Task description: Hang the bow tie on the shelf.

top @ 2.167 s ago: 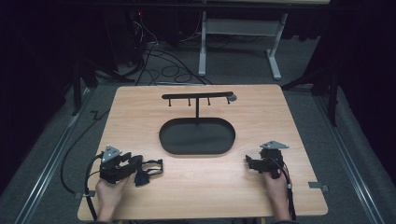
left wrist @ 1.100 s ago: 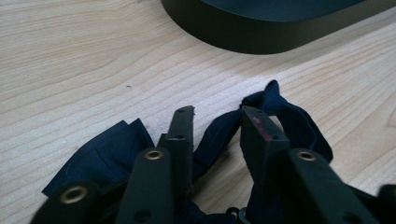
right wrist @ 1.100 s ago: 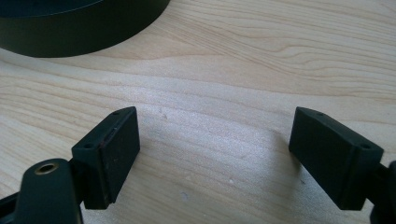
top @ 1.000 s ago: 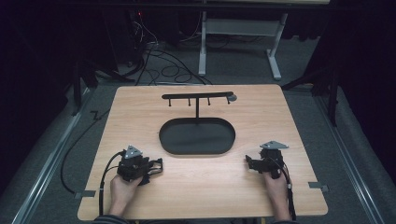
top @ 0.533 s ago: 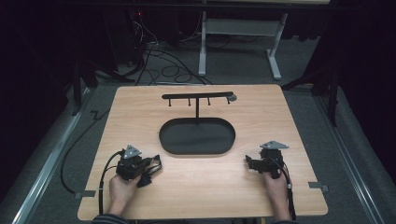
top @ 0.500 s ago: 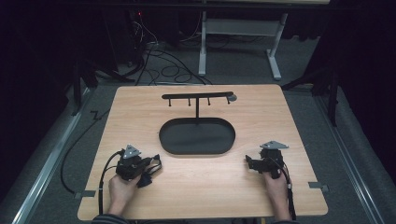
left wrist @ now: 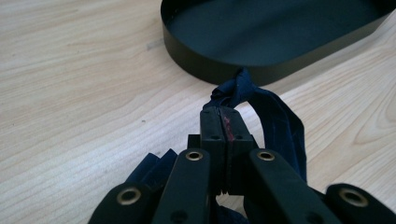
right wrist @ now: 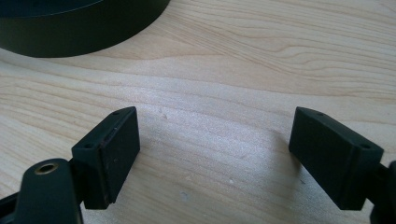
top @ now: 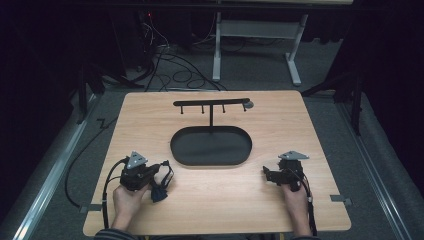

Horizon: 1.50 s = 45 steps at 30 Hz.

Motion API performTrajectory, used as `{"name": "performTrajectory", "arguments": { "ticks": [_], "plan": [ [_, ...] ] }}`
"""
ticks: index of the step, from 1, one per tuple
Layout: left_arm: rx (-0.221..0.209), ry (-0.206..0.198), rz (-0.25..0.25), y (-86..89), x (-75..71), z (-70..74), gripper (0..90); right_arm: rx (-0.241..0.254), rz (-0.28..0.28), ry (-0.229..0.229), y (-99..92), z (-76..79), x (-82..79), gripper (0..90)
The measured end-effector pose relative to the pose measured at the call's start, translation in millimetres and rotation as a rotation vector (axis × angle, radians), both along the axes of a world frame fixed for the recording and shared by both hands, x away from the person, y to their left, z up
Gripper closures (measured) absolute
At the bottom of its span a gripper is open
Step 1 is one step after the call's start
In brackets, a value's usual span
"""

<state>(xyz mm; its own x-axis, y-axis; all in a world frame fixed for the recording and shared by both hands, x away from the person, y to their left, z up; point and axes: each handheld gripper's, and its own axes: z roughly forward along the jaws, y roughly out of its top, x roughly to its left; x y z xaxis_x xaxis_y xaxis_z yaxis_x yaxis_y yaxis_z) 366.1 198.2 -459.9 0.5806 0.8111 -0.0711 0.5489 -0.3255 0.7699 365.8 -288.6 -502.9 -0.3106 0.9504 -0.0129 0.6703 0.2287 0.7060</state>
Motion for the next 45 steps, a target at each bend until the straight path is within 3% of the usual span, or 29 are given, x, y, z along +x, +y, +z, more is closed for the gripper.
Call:
{"name": "performTrajectory", "arguments": {
  "ticks": [12, 24, 38, 42, 45],
  "plan": [
    [-0.041, -0.056, -0.006, -4.3, 3.4, 24.8, 89.3, 0.0, 0.001, 0.0, 0.0, 0.0, 0.0, 17.4],
    [-0.056, -0.118, -0.021, -12.5, 11.5, 50.5, 89.6, 0.0, 0.001, 0.0, 0.0, 0.0, -0.1, 17.4],
    [-0.082, -0.185, -0.086, -34.3, 29.4, 83.2, 89.8, 0.001, 0.001, 0.0, 0.0, 0.0, -0.1, 17.4],
    [-0.142, -0.176, -0.074, -34.3, 35.7, 88.5, 89.6, 0.001, 0.001, 0.0, 0.0, 0.0, -0.2, 17.4],
    [-0.149, -0.179, -0.071, -35.6, 38.5, 91.6, 89.7, 0.002, 0.001, 0.0, 0.1, 0.0, -0.3, 17.4]
  ]
}}
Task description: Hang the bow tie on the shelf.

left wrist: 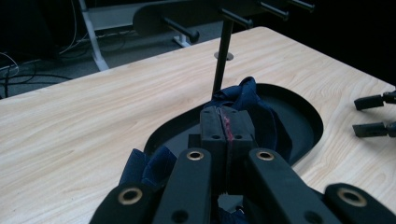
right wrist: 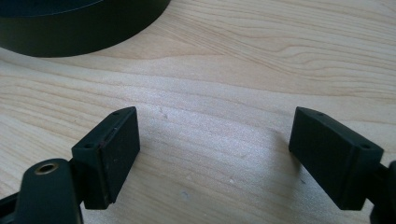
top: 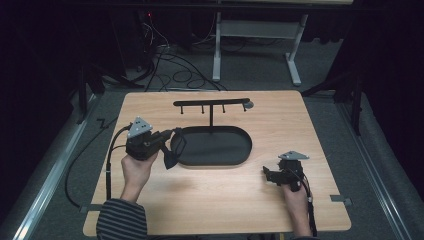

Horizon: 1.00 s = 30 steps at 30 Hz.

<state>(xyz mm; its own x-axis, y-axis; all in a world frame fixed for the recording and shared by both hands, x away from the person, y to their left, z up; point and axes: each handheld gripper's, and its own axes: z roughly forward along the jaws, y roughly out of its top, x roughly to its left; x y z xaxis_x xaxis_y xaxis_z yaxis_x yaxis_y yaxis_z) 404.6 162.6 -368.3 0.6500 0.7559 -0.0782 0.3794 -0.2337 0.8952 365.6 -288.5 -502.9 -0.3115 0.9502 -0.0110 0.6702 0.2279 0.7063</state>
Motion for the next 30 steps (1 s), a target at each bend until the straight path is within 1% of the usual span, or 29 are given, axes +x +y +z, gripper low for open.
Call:
{"name": "performTrajectory", "arguments": {
  "ticks": [3, 10, 11, 17, 18, 19, 21, 26, 28, 30],
  "plan": [
    [-0.004, -0.001, -0.005, -1.4, 2.4, 3.5, 89.7, 0.0, 0.0, 0.0, 0.0, 0.0, 0.0, 17.4],
    [0.0, -0.014, -0.009, -5.5, 6.4, 10.5, 89.7, 0.0, 0.0, 0.0, 0.0, 0.0, 0.0, 17.4],
    [-0.008, -0.017, -0.011, -6.4, 7.5, 13.5, 89.7, 0.0, 0.0, 0.0, 0.0, 0.0, 0.0, 17.4],
    [-0.013, -0.03, -0.015, -11.1, 11.3, 21.0, 89.7, 0.001, 0.0, 0.0, -0.1, 0.0, 0.0, 17.4],
    [-0.024, -0.028, -0.023, -13.3, 13.6, 22.9, 89.7, 0.001, 0.0, 0.0, 0.0, 0.0, 0.0, 17.4],
    [-0.024, -0.028, -0.023, -13.3, 13.6, 22.9, 89.7, 0.001, 0.0, 0.0, 0.0, 0.0, 0.0, 17.4],
    [-0.022, -0.033, -0.021, -16.8, 17.4, 25.3, 89.7, 0.001, 0.0, 0.0, -0.1, 0.0, 0.0, 17.4],
    [-0.026, -0.041, -0.011, -18.5, 23.4, 30.0, 89.7, 0.0, 0.001, 0.0, -0.2, 0.0, 0.0, 17.4],
    [-0.016, -0.047, -0.001, -20.3, 29.1, 32.1, 89.7, 0.0, 0.001, 0.0, -0.2, 0.0, 0.0, 17.4],
    [-0.013, -0.047, 0.003, -21.0, 31.0, 32.3, 89.7, 0.001, 0.0, 0.0, -0.1, 0.0, 0.0, 17.4]
  ]
}}
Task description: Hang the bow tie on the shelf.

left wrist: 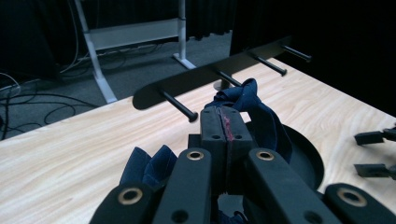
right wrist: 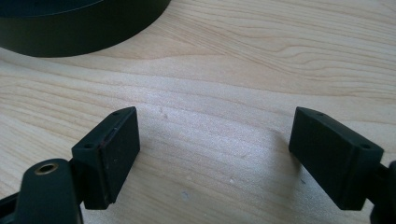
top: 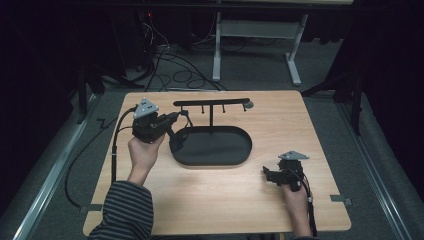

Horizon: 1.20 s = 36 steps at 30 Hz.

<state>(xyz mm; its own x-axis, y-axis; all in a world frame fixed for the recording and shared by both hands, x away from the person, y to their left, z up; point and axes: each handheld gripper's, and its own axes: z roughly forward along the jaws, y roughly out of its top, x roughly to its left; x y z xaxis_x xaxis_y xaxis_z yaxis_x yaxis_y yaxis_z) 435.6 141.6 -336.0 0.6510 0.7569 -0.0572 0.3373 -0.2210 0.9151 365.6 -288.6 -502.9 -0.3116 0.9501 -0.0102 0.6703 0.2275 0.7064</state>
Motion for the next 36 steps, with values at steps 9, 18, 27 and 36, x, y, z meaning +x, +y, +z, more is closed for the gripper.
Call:
{"name": "performTrajectory", "arguments": {
  "ticks": [9, 18, 27, 36],
  "plan": [
    [0.022, -0.014, 0.067, -4.4, 19.7, -3.0, 89.7, 0.0, -0.001, -0.001, -0.2, 0.0, 0.1, 17.5],
    [0.058, -0.022, 0.108, -6.8, 26.6, -9.6, 89.7, 0.0, -0.002, -0.002, -0.2, -0.1, 0.2, 17.5],
    [0.067, -0.038, 0.13, -7.7, 30.1, -13.4, 89.4, 0.0, -0.001, -0.002, -0.3, -0.1, 0.1, 17.5],
    [0.071, -0.024, 0.137, -4.6, 29.7, -19.5, 89.3, -0.001, -0.001, -0.001, -0.3, 0.0, 0.1, 17.5]
  ]
}}
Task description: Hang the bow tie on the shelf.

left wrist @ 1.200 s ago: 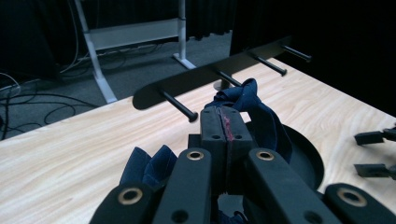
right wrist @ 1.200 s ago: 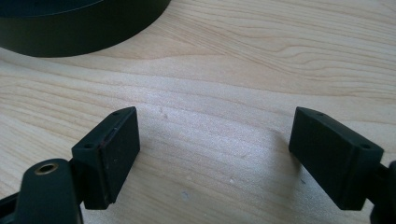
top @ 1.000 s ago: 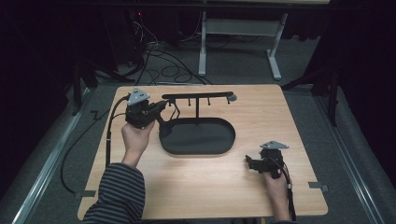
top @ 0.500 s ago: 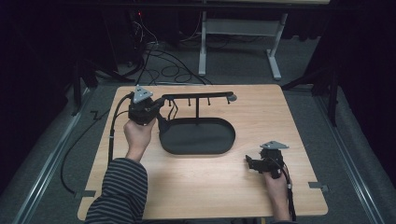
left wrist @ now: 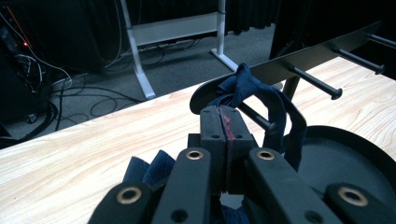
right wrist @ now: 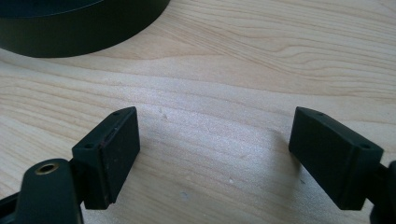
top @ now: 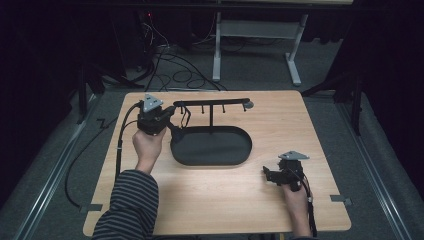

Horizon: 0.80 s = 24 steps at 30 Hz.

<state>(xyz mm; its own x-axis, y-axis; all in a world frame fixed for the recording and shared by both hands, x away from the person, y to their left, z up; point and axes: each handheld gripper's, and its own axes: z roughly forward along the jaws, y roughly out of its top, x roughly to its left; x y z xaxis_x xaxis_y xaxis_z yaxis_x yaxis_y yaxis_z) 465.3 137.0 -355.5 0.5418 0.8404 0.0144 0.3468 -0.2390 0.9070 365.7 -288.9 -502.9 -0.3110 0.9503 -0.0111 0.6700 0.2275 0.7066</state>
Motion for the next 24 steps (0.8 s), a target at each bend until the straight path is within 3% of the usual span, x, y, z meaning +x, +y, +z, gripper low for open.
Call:
{"name": "performTrajectory", "arguments": {
  "ticks": [6, 15, 24],
  "plan": [
    [0.017, 0.009, -0.003, -0.1, -1.1, -0.8, 89.2, 0.0, 0.0, 0.0, 0.0, 0.0, 0.0, 17.5],
    [-0.003, 0.039, 0.012, 9.8, -0.5, -8.3, 88.8, 0.0, -0.001, 0.0, 0.1, 0.0, 0.0, 17.4],
    [0.003, 0.053, 0.007, 9.9, -0.8, -11.8, 87.2, 0.0, -0.001, 0.0, 0.1, 0.0, 0.1, 17.4]
  ]
}}
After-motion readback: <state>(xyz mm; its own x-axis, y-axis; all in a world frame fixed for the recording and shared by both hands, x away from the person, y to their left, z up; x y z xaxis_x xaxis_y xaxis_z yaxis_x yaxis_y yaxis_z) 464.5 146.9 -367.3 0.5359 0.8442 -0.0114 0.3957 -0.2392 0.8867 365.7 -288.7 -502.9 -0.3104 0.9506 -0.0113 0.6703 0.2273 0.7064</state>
